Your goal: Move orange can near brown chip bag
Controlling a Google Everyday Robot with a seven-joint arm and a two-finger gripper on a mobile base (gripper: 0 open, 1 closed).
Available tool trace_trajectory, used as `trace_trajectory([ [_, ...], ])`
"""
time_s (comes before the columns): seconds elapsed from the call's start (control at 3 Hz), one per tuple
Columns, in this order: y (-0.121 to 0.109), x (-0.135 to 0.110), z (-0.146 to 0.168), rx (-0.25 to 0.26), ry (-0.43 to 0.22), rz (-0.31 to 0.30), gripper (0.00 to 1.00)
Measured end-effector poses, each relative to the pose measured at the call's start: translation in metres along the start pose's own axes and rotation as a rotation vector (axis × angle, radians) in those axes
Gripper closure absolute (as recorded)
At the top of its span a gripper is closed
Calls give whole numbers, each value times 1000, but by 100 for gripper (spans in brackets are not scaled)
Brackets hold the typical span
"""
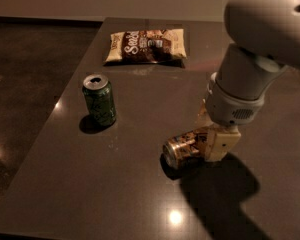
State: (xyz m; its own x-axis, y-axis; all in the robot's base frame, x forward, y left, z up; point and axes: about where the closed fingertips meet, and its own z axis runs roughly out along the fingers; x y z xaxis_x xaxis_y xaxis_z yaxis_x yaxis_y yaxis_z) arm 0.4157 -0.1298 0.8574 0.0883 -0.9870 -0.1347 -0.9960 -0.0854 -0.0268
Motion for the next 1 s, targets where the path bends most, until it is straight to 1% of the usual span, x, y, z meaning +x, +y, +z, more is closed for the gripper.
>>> trace_trajectory([
  [0.33, -26, 4, -10, -23, -7, 114, 88],
  [0.67, -66, 9, -26, -15, -41, 236, 100],
  [1.0, -110, 7, -43, 27, -102, 347, 100],
])
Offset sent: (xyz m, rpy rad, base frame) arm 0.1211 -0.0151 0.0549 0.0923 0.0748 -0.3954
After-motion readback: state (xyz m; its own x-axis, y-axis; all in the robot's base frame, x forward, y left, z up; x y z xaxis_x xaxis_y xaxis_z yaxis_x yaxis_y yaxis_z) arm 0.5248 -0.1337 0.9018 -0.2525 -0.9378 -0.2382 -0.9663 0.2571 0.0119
